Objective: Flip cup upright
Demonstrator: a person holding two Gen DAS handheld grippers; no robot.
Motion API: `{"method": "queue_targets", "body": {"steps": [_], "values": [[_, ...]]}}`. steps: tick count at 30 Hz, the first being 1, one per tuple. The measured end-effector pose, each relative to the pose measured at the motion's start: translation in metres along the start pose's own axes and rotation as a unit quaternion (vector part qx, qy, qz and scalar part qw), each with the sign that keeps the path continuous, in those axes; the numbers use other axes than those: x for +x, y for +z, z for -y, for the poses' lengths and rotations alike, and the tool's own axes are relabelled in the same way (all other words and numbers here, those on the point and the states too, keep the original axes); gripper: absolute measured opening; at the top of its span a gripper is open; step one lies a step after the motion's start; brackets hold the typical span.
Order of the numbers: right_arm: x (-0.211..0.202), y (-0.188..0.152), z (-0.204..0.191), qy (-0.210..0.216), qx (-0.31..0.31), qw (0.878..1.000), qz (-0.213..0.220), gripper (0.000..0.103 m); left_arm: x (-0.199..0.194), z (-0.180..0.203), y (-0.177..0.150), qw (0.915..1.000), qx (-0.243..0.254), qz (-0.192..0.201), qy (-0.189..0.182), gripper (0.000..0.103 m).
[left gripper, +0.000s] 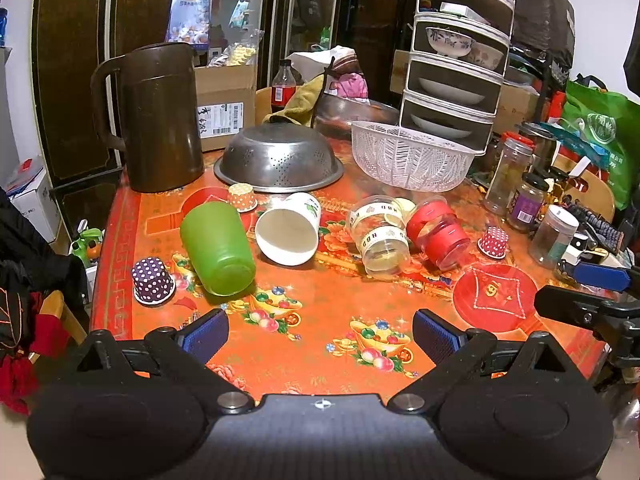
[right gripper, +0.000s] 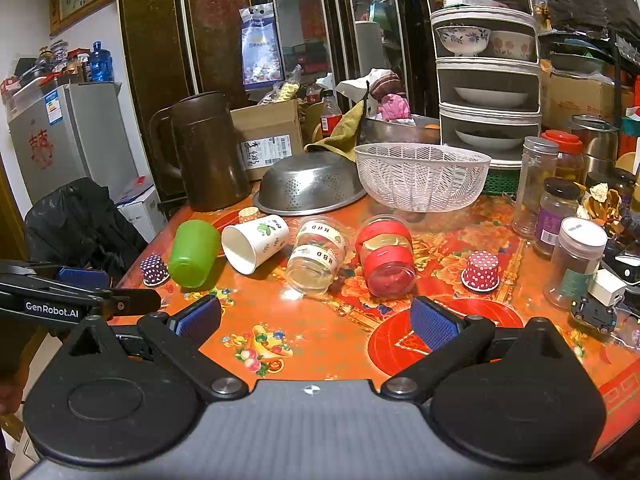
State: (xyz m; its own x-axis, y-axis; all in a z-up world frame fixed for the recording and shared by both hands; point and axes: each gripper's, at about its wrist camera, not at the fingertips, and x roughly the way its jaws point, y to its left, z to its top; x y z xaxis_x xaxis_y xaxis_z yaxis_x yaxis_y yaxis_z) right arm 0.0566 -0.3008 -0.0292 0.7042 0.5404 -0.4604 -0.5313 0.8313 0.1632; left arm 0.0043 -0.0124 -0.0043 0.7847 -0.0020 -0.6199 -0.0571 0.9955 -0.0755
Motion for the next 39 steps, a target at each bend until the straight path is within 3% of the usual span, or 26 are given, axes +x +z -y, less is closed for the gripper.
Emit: {"method": "queue_targets", "body": {"steps": [9,14,21,25,30,39], "values": [[-0.001,-0.003,0.009,0.002,0.008,1.0,0.0,0.102,0.007,0.01,0.004,0.9999,0.006,-0.01,0.005,0.1],[-0.003,-0.009,0.021,-0.001,0.02,1.0,0.004,0.102,0.02,0.02,0.025,0.9996,-0.002,-0.026,-0.011,0.1],[-0.016,-0.021,0.052,-0.002,0.059,0.998,0.011,0.102,0.092,0.059,0.081,0.9938,0.025,-0.109,-0.003,0.1],[-0.025,-0.028,0.067,-0.004,0.076,0.997,0.012,0.102,0.133,0.081,0.096,0.9898,0.025,-0.14,0.004,0.1],[-0.039,-0.034,0.084,-0.007,0.091,0.996,0.018,0.102,0.176,0.092,0.104,0.9847,0.024,-0.17,0.029,0.093],[-0.049,-0.043,0.109,-0.013,0.113,0.993,0.023,0.102,0.211,0.084,0.098,0.9798,0.007,-0.193,0.053,0.081]]}}
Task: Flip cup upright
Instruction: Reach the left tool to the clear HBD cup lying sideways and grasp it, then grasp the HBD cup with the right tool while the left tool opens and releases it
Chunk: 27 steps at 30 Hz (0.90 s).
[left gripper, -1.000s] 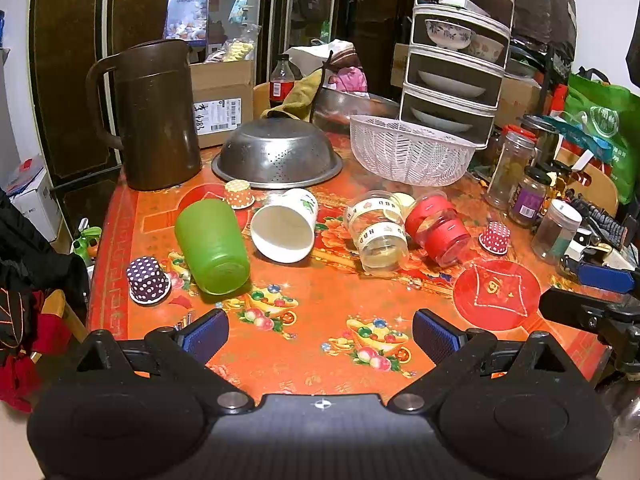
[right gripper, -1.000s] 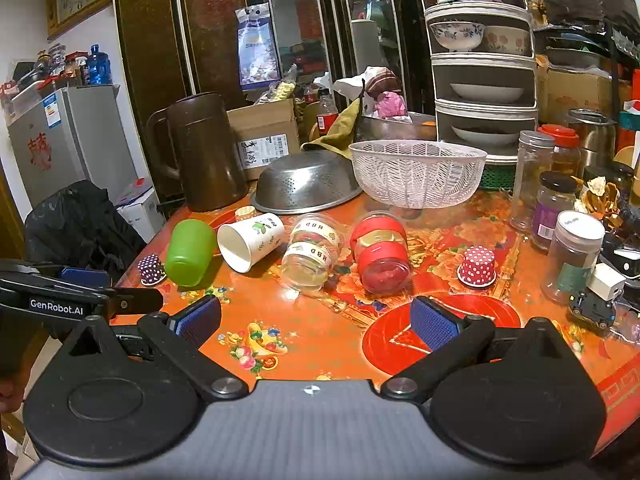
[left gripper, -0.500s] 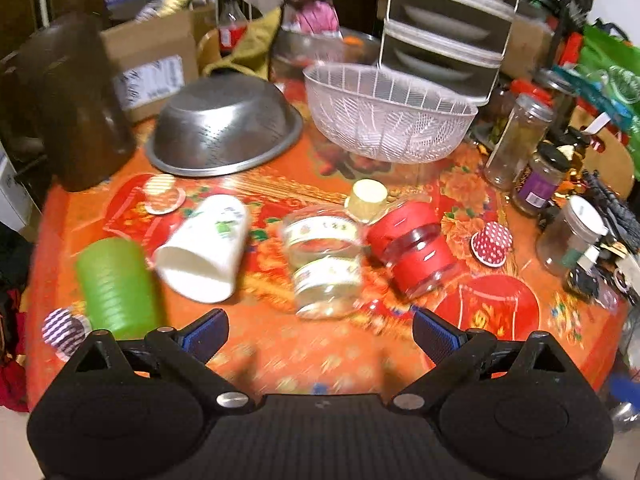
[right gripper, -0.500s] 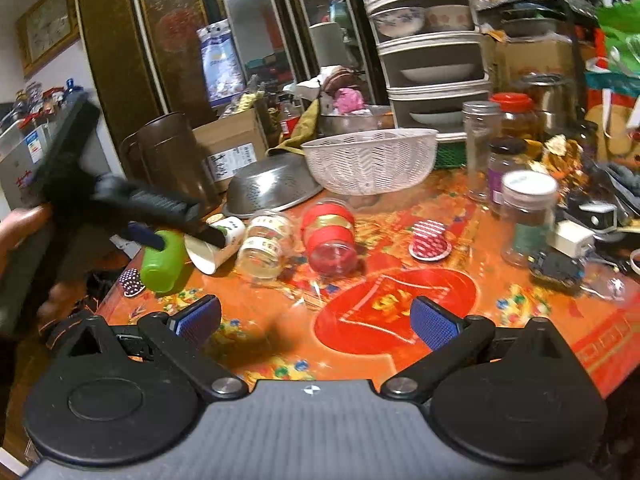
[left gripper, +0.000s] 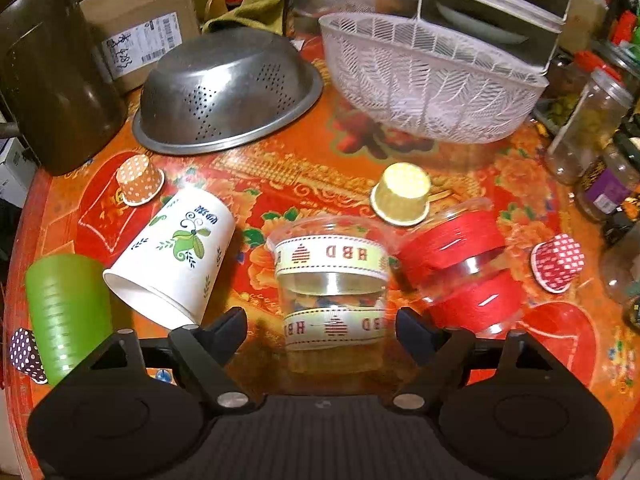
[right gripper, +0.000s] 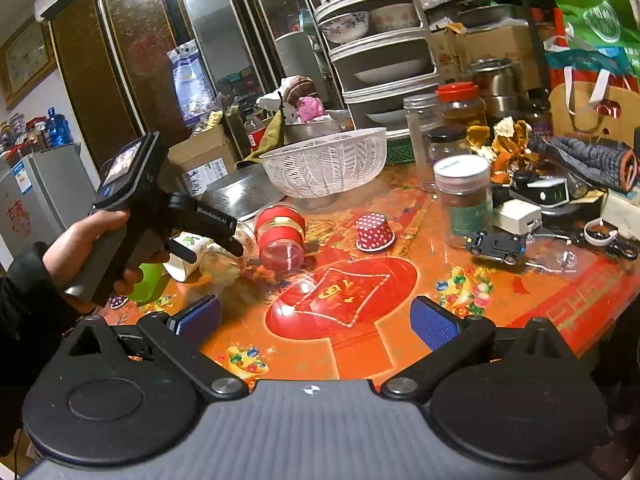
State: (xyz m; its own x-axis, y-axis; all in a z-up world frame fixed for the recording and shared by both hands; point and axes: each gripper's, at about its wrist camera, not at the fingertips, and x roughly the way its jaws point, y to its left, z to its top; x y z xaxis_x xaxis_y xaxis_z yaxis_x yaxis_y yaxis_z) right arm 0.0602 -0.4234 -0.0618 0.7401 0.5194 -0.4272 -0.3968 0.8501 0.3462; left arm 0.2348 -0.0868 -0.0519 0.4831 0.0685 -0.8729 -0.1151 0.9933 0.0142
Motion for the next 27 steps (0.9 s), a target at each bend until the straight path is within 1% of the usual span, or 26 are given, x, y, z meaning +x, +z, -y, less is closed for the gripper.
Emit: {"method": "queue_targets", "body": {"steps": [1,2,3,4,8,11,13,16,19,23,27], "values": [[0.001,0.0,0.001,0.001,0.001,1.0,0.0,0.102,0.002,0.0,0.0,1.0,0.0,-0.001,-0.001,0.078],[0.001,-0.001,0.001,0.002,0.001,1.0,0.0,0.102,0.003,-0.001,0.0,1.0,-0.002,-0.001,-0.004,0.073],[0.001,-0.001,0.001,0.003,0.001,1.0,-0.001,0.102,0.003,-0.002,-0.001,1.0,-0.005,0.0,-0.007,0.063],[0.001,-0.001,0.001,0.004,-0.001,1.0,-0.001,0.102,0.003,-0.002,-0.002,1.0,-0.006,0.0,-0.006,0.059],[0.002,-0.001,0.0,0.008,-0.004,1.0,-0.002,0.102,-0.015,0.002,-0.012,0.9998,0.012,0.015,0.0,0.059],[0.004,0.001,-0.001,0.012,-0.006,1.0,-0.002,0.102,-0.051,-0.003,-0.027,0.9988,0.028,0.038,-0.013,0.059],[0.005,0.001,-0.004,0.018,-0.009,1.0,-0.004,0.102,-0.081,-0.009,-0.042,0.9976,0.041,0.054,-0.01,0.059],[0.01,-0.003,-0.009,0.034,-0.011,0.999,-0.009,0.102,-0.124,-0.025,-0.068,0.9965,0.046,0.069,-0.011,0.059],[0.017,-0.009,-0.014,0.048,-0.01,0.999,-0.021,0.102,-0.158,-0.04,-0.098,0.9955,0.053,0.079,0.003,0.059],[0.029,-0.015,-0.024,0.062,-0.012,0.997,-0.041,0.102,-0.182,-0.06,-0.131,0.9957,0.042,0.082,0.009,0.059],[0.033,-0.018,-0.034,0.07,-0.011,0.996,-0.05,0.102,-0.188,-0.074,-0.154,0.9959,0.033,0.083,0.008,0.059]]}}
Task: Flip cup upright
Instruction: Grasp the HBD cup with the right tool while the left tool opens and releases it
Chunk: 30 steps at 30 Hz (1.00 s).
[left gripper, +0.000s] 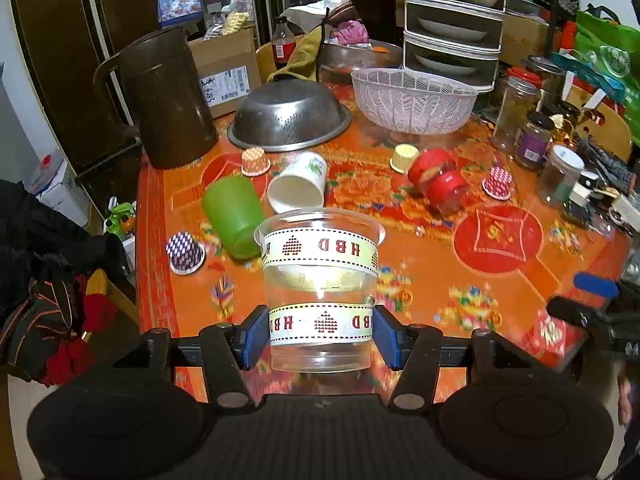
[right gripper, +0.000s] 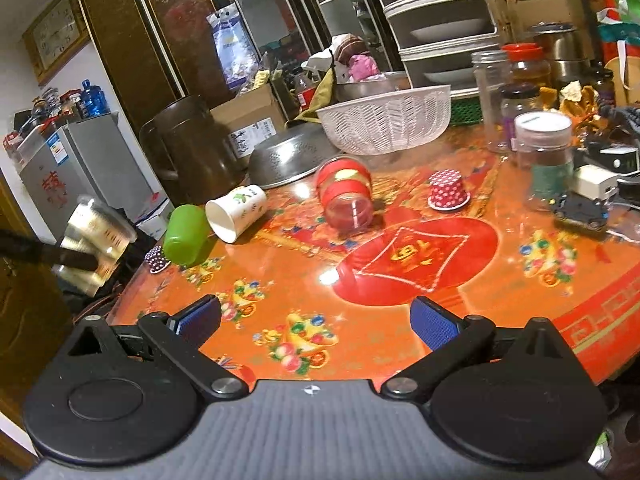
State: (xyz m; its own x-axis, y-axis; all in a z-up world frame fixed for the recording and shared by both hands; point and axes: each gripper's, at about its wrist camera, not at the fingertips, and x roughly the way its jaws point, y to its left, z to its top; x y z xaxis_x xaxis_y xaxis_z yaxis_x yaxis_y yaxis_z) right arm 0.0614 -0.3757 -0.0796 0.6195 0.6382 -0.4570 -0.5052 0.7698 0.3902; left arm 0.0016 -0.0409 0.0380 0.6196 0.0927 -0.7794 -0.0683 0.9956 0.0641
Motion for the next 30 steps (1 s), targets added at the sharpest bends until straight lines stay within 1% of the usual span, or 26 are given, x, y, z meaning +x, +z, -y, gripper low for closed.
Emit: {"method": "queue_targets", "body": {"steps": [2,7,10,12,15,18,21,24,25,28,30], "values": [[0.002,-0.002,-0.006,0.003,-0.002,1.0,-0.003,0.102,0.007,-0.001,-0.01,0.9999,-0.008,-0.001,-0.009,0.059],[0.012,-0.006,-0.019,0.017,0.012,1.0,-0.018,0.102,0.046,0.007,-0.031,0.9974,-0.037,-0.024,-0.057,0.059],[0.02,-0.006,-0.023,0.023,0.042,0.998,-0.038,0.102,0.067,0.018,-0.043,0.9949,-0.049,-0.035,-0.08,0.059],[0.028,-0.004,-0.024,0.03,0.065,0.995,-0.063,0.102,0.076,0.022,-0.048,0.9932,-0.058,-0.035,-0.095,0.059],[0.04,0.003,-0.026,0.057,0.107,0.987,-0.102,0.102,0.083,0.026,-0.055,0.9916,-0.066,-0.033,-0.106,0.059],[0.052,0.01,-0.033,0.075,0.143,0.979,-0.127,0.102,0.082,0.027,-0.062,0.9912,-0.07,-0.023,-0.11,0.059],[0.07,0.017,-0.05,0.083,0.145,0.972,-0.163,0.102,0.082,0.025,-0.064,0.988,-0.079,-0.024,-0.131,0.058],[0.089,0.02,-0.063,0.1,0.154,0.962,-0.202,0.102,0.083,0.022,-0.065,0.9853,-0.091,-0.024,-0.142,0.058],[0.095,0.021,-0.066,0.102,0.155,0.96,-0.212,0.102,0.083,0.022,-0.066,0.9848,-0.093,-0.024,-0.145,0.058],[0.102,0.021,-0.072,0.094,0.16,0.957,-0.222,0.098,0.083,0.021,-0.066,0.9829,-0.095,-0.024,-0.156,0.058],[0.105,0.02,-0.073,0.082,0.166,0.957,-0.225,0.096,0.085,0.019,-0.067,0.9814,-0.099,-0.025,-0.163,0.058]]}}
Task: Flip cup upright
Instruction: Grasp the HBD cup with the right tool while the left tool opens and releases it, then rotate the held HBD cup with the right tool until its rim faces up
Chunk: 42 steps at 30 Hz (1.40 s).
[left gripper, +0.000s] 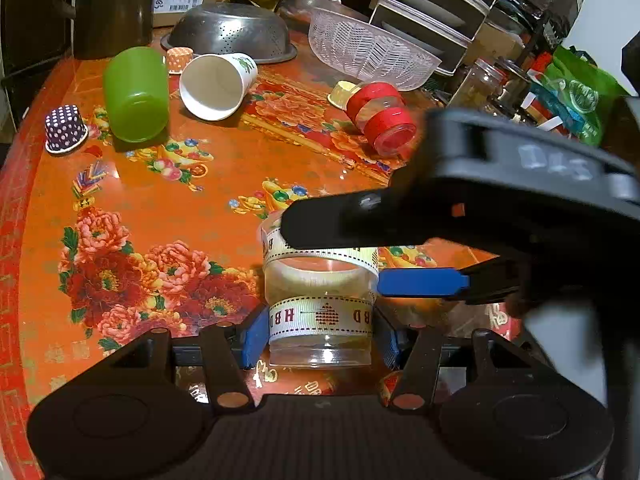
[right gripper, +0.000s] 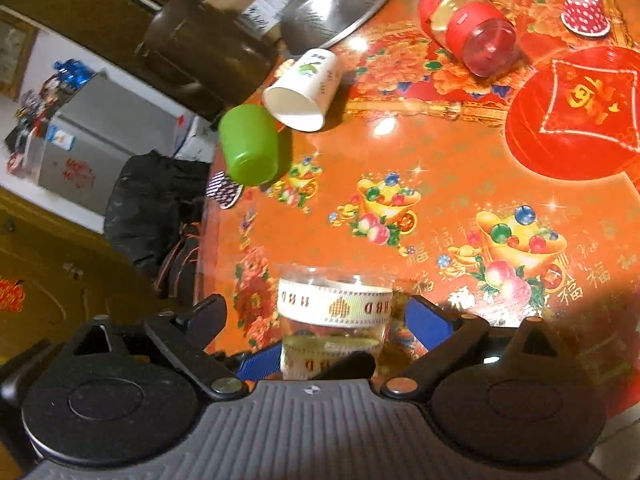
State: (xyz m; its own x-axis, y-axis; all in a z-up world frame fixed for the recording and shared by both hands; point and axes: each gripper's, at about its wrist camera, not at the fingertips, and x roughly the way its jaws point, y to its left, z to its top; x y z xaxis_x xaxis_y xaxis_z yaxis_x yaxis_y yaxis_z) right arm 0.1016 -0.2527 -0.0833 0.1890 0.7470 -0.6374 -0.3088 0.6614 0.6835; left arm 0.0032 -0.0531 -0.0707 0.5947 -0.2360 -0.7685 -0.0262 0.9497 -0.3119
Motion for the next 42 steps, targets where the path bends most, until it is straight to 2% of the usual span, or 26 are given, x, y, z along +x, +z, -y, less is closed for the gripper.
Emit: {"method": "queue_targets", "body": {"steps": [3,5,10,17,26,28,30,32,35,42], "values": [[0.006,0.002,-0.001,-0.016,0.0,1.0,-0.012,0.092,0.0,-0.003,0.0,1.0,-0.004,0.0,-0.007,0.058],[0.009,0.004,-0.001,-0.024,-0.001,1.0,-0.018,0.083,0.001,-0.004,0.001,0.9999,-0.005,0.0,-0.01,0.058],[0.016,0.009,-0.007,-0.036,-0.008,0.999,-0.021,0.074,0.001,-0.005,0.001,0.9999,-0.006,0.001,-0.012,0.058],[0.022,0.012,-0.005,-0.036,-0.007,0.999,-0.029,0.068,0.001,-0.006,0.0,0.9999,-0.012,0.002,-0.011,0.059],[0.021,0.014,0.0,-0.019,-0.004,0.999,-0.038,0.066,0.002,-0.003,-0.001,1.0,-0.006,0.002,-0.001,0.06],[0.021,0.013,0.0,-0.016,-0.004,0.999,-0.038,0.066,0.004,-0.003,-0.002,1.0,-0.006,-0.008,0.001,0.067],[0.021,0.013,0.0,-0.014,-0.005,0.999,-0.038,0.066,0.007,-0.002,-0.003,0.9999,-0.003,-0.014,0.006,0.081],[0.021,0.013,0.001,-0.012,-0.006,0.999,-0.038,0.066,0.008,-0.001,-0.005,0.9998,0.004,-0.012,0.014,0.083],[0.021,0.014,0.002,-0.009,-0.005,0.999,-0.039,0.066,0.003,0.0,-0.007,0.9998,0.013,-0.002,0.013,0.093],[0.018,0.013,0.005,-0.003,-0.002,0.999,-0.039,0.066,-0.01,-0.004,-0.02,0.9988,0.042,0.006,0.024,0.097]]}}
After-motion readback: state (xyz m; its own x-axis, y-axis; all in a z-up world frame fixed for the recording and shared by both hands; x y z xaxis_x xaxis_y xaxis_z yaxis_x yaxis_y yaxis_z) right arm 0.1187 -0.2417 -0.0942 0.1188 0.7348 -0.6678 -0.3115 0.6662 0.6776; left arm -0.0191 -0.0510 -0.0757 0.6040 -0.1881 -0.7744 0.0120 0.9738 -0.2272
